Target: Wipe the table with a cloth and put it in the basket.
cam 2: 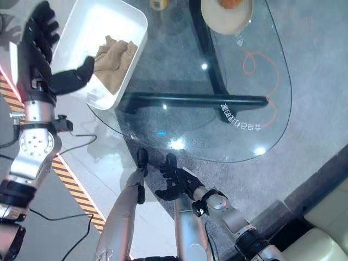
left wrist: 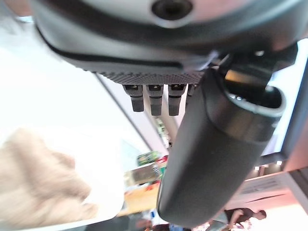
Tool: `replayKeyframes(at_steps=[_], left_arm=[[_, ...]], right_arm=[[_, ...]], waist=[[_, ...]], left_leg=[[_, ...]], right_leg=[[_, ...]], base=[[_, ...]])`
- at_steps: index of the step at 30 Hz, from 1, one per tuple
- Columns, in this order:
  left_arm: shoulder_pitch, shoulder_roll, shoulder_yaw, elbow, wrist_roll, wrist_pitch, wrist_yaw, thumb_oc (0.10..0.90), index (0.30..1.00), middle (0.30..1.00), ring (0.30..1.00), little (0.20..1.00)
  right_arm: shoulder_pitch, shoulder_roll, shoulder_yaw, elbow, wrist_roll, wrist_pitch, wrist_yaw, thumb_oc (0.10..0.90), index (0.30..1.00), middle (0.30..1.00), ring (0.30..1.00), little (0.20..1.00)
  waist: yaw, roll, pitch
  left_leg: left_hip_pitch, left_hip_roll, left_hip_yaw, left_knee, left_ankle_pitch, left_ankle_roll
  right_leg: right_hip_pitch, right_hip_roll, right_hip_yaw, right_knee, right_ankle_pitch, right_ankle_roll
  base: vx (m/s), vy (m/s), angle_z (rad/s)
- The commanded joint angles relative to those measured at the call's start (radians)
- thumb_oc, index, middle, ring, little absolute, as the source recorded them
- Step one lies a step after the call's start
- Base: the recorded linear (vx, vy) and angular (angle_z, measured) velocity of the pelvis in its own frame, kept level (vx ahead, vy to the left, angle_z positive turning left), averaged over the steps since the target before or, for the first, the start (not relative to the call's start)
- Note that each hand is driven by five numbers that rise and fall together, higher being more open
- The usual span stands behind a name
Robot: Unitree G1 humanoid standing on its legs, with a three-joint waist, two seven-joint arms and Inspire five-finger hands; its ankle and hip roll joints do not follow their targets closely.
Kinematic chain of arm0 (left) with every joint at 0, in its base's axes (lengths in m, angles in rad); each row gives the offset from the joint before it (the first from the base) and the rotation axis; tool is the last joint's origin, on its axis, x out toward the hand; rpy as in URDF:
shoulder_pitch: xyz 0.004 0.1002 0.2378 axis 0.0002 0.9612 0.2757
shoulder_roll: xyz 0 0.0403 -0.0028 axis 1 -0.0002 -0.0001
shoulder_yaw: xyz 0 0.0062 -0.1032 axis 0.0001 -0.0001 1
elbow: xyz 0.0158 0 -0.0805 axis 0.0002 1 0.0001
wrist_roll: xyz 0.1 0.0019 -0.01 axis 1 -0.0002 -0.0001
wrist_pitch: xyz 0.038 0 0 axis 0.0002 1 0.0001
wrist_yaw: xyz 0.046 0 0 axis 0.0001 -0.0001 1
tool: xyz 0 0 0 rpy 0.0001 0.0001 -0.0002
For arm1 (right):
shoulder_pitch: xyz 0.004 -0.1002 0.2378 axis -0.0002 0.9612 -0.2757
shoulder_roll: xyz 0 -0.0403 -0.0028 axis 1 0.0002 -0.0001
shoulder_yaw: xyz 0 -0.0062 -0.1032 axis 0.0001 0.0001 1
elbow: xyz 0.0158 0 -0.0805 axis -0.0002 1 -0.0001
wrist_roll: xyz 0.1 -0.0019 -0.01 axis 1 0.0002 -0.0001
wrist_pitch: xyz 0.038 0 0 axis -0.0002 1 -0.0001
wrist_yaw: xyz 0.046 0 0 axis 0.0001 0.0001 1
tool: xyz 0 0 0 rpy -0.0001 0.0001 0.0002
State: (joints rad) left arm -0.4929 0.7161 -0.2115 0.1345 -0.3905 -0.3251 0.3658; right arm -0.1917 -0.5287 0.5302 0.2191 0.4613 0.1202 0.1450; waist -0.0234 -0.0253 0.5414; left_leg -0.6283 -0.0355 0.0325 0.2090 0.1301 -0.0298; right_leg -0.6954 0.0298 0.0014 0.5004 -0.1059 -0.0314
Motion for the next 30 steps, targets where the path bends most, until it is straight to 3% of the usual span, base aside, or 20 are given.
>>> replayKeyframes(at_steps=[1, 6, 10, 16, 17, 22, 30], left_arm=[[0.064, -0.077, 0.059, -0.104, -0.048, -0.009, -0.115, 0.8, 0.9, 0.9, 0.9, 0.9], [0.226, -0.154, 0.016, -0.09, -0.147, 0.067, -0.195, 0.8, 0.9, 0.9, 0.9, 0.9], [0.349, -0.203, -0.012, 0.002, -0.155, 0.094, -0.285, 0.8, 0.9, 0.9, 0.9, 0.9], [0.523, -0.275, -0.052, 0.173, -0.156, 0.197, -0.401, 0.8, 0.9, 0.9, 0.9, 0.9], [0.542, -0.286, -0.069, 0.233, -0.136, 0.164, -0.404, 0.8, 0.9, 0.9, 0.9, 0.9], [0.581, -0.369, -0.101, 0.475, -0.094, 0.136, -0.447, 0.8, 0.9, 0.9, 0.9, 0.9], [0.519, -0.493, -0.092, 0.862, -0.065, 0.167, -0.522, 0.8, 0.9, 0.9, 0.9, 0.9]], right_arm=[[0.077, 0.046, -0.014, -0.002, 0.006, -0.039, 0.042, 0.8, 0.9, 0.9, 0.9, 0.9], [0.1, 0.069, -0.045, 0.086, 0.019, -0.034, 0.068, 0.8, 0.9, 0.9, 0.9, 0.9], [0.129, 0.096, -0.075, 0.177, 0.008, -0.016, 0.092, 0.8, 0.9, 0.9, 0.9, 0.9], [0.191, 0.141, -0.134, 0.316, -0.033, -0.002, 0.133, 0.8, 0.9, 0.9, 0.9, 0.9], [0.194, 0.148, -0.14, 0.352, -0.039, -0.011, 0.135, 0.8, 0.9, 0.9, 0.9, 0.9], [0.19, 0.194, -0.143, 0.533, -0.068, -0.034, 0.137, 0.8, 0.9, 0.9, 0.9, 0.9], [0.157, 0.275, -0.155, 0.797, -0.086, -0.046, 0.145, 0.8, 0.9, 0.9, 0.9, 0.9]], waist=[[-0.01, 0.01, -0.021], [0.017, 0.005, -0.023], [0.025, 0.002, -0.089], [0.041, -0.007, -0.188], [0.042, -0.008, -0.205], [0.049, -0.012, -0.273], [0.044, -0.009, -0.378]], left_leg=[[0.09, -0.079, -0.031, 0.128, -0.158, 0.041], [0.202, -0.076, -0.059, 0.109, -0.156, 0.036], [0.259, -0.067, -0.075, 0.086, -0.153, 0.028], [0.367, -0.056, -0.094, 0.029, -0.15, 0.021], [0.385, -0.053, -0.096, 0.018, -0.151, 0.02], [0.469, -0.04, -0.104, -0.049, -0.148, 0.017], [0.562, -0.018, -0.103, -0.121, -0.148, 0.015]], right_leg=[[0.181, -0.006, -0.063, -0.191, 0.051, 0.022], [0.312, -0.023, -0.089, -0.212, 0.045, 0.03], [0.391, -0.03, -0.106, -0.257, 0.05, 0.028], [0.524, -0.027, -0.114, -0.335, 0.054, 0.028], [0.543, -0.027, -0.114, -0.344, 0.052, 0.029], [0.621, -0.029, -0.121, -0.396, 0.054, 0.04], [0.69, -0.03, -0.113, -0.44, 0.058, 0.05]], base=[[-0.03, -0.134, 0.09], [-0.01, -0.133, 0.12], [0.05, -0.091, 0.12], [0.08, -0.066, 0.04], [0.05, -0.025, 0.02], [0.09, -0.004, 0.09], [0.08, 0.013, 0.01]])
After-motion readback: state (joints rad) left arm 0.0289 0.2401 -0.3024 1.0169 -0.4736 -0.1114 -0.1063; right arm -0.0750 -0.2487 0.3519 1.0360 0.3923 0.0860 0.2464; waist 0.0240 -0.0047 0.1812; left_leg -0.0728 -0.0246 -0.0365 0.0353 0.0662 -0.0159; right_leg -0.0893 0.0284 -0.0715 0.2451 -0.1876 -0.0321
